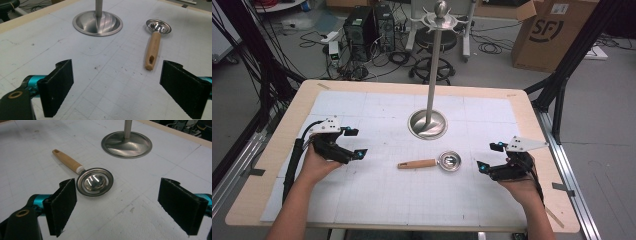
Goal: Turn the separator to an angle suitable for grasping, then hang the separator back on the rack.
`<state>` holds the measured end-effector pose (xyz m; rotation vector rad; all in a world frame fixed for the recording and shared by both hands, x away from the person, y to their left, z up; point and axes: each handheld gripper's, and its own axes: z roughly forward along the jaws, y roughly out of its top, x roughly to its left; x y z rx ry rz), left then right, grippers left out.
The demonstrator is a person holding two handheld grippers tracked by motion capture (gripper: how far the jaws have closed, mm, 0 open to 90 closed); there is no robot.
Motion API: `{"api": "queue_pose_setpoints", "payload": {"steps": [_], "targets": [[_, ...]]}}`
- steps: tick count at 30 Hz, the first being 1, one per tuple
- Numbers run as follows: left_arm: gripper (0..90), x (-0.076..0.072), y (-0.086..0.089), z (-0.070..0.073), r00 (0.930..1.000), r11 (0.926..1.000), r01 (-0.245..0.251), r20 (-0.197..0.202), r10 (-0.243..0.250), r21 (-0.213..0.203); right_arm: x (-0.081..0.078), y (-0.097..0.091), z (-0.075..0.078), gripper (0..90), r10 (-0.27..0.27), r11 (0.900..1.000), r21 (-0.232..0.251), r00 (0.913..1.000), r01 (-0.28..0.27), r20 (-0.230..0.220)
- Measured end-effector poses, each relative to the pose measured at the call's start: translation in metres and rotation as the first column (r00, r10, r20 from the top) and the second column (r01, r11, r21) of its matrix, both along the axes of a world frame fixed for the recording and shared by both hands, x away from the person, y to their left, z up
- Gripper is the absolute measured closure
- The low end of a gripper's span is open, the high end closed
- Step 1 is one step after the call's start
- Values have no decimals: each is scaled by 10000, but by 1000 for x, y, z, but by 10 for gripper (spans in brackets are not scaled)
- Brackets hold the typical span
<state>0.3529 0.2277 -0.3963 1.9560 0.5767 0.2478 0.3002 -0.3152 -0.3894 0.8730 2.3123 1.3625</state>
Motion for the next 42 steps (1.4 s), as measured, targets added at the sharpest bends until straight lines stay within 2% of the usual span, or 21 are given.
{"api": "queue_pose_setpoints", "payload": {"steps": [7, 14, 22, 26, 35, 38, 42], "targets": [[69, -3, 1, 0, 10000, 10000, -27, 60, 27, 63, 3, 3, -1, 143, 85, 9999, -63, 10000, -85, -33], [66, -7, 4, 1, 9996, 9999, -113, 258, 114, -44, 5, 7, 2, 143, 205, 9998, -58, 9998, -205, 45], [57, -13, 10, 0, 9996, 9999, -81, 284, 84, -112, 9, 15, 4, 143, 368, 9993, -116, 9993, -367, 22], [57, -16, 10, -3, 9996, 10000, 34, 264, -35, 33, 11, 22, 7, 143, 595, 9981, -167, 9982, -594, 68], [57, -14, 9, -6, 9998, 9999, 124, 159, -123, -27, 19, 41, 20, 143, 1017, 9937, -493, 9946, -1006, 201], [57, -15, 9, -6, 9996, 9999, 153, 243, -154, 36, 25, 52, 25, 143, 1253, 9891, -802, 9920, -1237, 152], [57, -15, 10, -5, 9995, 9999, 94, 305, -93, -48, 29, 58, 27, 150, 1392, 9857, -965, 9902, -1378, 75]]}}
